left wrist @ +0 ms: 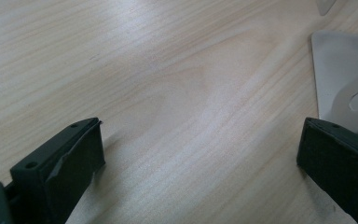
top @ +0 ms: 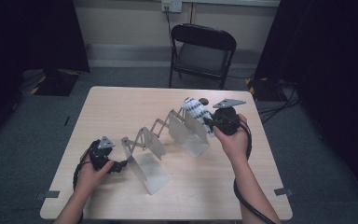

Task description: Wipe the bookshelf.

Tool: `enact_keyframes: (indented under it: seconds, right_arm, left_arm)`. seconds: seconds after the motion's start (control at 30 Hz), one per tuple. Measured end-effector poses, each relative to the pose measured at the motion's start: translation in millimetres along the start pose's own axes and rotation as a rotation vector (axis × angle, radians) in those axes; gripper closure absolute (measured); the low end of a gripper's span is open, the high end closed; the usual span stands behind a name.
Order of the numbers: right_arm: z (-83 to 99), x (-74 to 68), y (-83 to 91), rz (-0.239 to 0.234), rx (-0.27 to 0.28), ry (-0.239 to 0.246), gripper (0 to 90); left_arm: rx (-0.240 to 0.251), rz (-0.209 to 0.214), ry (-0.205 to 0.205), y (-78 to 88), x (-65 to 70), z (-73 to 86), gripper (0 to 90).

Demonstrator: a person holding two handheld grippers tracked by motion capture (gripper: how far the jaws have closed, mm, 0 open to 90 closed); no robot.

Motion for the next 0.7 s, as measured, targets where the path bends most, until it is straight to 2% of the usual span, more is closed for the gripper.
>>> enact_keyframes:
  seconds: [0.7]
  right_arm:
    - [68.6, -1.4, -58.3, -0.010, -0.151, -0.049, 77.2]
  left_arm:
    - [0.000, 0.000, 0.000, 0.0, 0.0, 0.0, 0.2]
Point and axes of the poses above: each handheld gripper's, and its own axes: y roughly backward along the jaws, z roughly out of its underside, x roughly to its right, the point moved 3 cm from there along -y, roughly forward along the jaws, and after that the axes turned 2 degrees about -y, right-handed, at the moved point
